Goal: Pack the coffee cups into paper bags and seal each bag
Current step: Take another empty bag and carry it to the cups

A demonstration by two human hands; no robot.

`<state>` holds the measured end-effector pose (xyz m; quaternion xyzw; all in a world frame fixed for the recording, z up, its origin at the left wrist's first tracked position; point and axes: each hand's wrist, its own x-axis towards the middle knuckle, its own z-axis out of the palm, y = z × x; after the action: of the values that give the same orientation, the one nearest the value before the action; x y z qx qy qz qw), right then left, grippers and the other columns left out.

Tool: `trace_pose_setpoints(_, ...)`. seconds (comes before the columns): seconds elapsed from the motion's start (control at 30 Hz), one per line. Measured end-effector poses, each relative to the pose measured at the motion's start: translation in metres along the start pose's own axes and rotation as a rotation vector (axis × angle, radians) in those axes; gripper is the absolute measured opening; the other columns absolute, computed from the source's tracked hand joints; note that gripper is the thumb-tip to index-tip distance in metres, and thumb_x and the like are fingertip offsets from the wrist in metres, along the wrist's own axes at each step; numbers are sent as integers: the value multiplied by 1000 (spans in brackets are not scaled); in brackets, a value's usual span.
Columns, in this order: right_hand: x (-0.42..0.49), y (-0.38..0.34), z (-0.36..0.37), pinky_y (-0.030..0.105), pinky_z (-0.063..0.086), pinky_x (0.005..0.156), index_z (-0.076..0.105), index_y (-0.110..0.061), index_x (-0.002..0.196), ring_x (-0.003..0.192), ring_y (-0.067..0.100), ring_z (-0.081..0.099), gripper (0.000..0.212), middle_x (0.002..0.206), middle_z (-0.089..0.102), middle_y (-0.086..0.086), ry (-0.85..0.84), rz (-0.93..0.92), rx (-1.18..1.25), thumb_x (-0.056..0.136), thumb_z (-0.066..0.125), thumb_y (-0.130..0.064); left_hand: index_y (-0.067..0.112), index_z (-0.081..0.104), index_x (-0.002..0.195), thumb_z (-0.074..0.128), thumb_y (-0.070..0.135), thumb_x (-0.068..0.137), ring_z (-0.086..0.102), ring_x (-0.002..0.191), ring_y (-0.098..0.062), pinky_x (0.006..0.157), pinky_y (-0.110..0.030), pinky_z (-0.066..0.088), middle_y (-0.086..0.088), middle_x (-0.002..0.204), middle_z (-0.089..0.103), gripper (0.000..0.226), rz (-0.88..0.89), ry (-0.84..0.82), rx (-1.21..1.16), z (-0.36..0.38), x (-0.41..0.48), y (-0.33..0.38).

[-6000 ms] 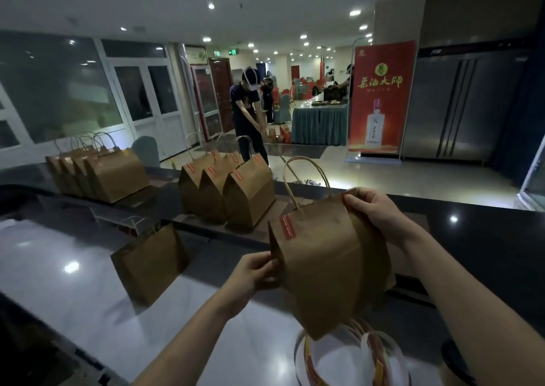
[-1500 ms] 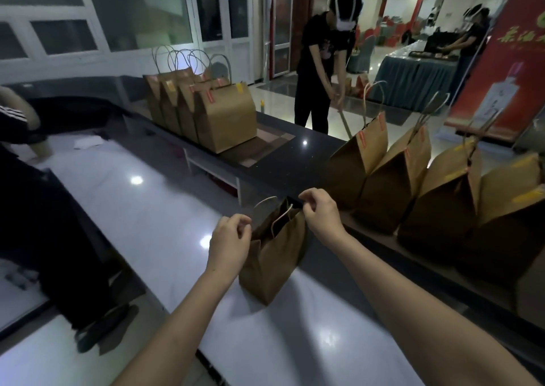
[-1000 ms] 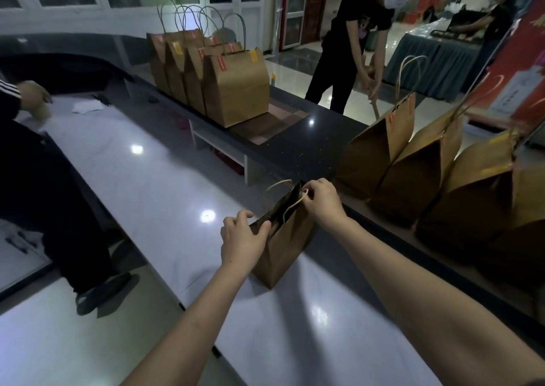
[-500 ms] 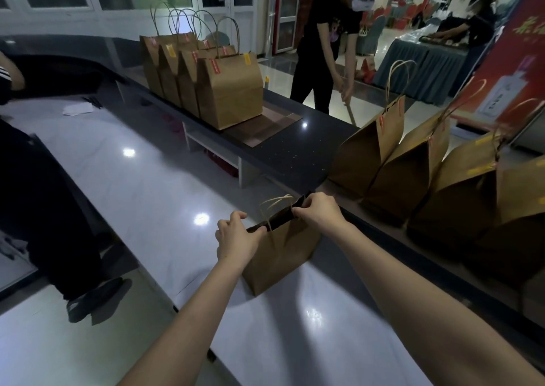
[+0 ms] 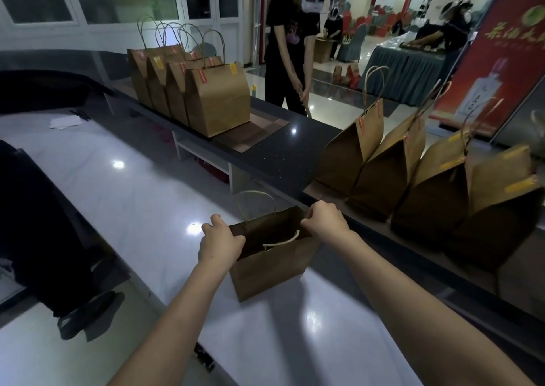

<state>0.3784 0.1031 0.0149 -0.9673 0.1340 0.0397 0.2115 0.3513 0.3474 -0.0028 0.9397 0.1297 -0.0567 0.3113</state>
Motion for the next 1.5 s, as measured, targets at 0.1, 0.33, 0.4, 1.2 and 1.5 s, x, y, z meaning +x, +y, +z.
trace_pose_setpoints(0.1, -5, 4, -1, 42, 65, 72, 70, -17, 94, 74, 21, 68, 6, 82, 68, 3, 38, -7, -26, 91, 72, -21, 7, 33, 141, 71, 22, 93, 63, 109, -35, 74, -32, 49, -17, 132, 51, 63, 2, -30, 54, -4, -3, -4)
trace_pose_setpoints(0.33, -25, 11, -2, 35, 61, 64, 72, -16, 95, 71, 17, 68, 9, 79, 68, 1, 86, 14, 23, 96, 70, -24, 9, 57, 110, 65, 8, 93, 71, 75, -29, 51, -27, 52, -11, 98, 67, 19, -26, -74, -50, -5, -6, -21)
trace_pose_setpoints(0.4, -31, 13, -4, 35, 62, 67, 74, -15, 96, 72, 16, 69, 10, 79, 69, 1, 90, 18, 54, 98, 70, -24, 9, 64, 99, 63, 7, 95, 72, 68, -25, 48, -23, 47, -10, 88, 69, 4, -8, -71, -53, -8, -7, -19)
trace_pose_setpoints(1.2, -226, 157, -137, 38, 63, 82, 72, -24, 86, 81, 9, 68, 12, 83, 70, -5, 447, 244, 311, 97, 72, -29, 18, 71, 86, 68, 22, 99, 69, 71, -16, 58, -28, 53, -4, 81, 71, 14, 540, -178, -32, -8, -148, 155)
trace_pose_setpoints(1.5, -380, 253, -181, 34, 61, 72, 70, -24, 81, 78, 13, 67, 15, 79, 69, -4, 639, 390, 285, 95, 69, -30, 22, 70, 96, 66, 23, 100, 70, 75, -18, 72, -39, 63, -1, 86, 70, 6, 808, -240, -99, 17, -299, 211)
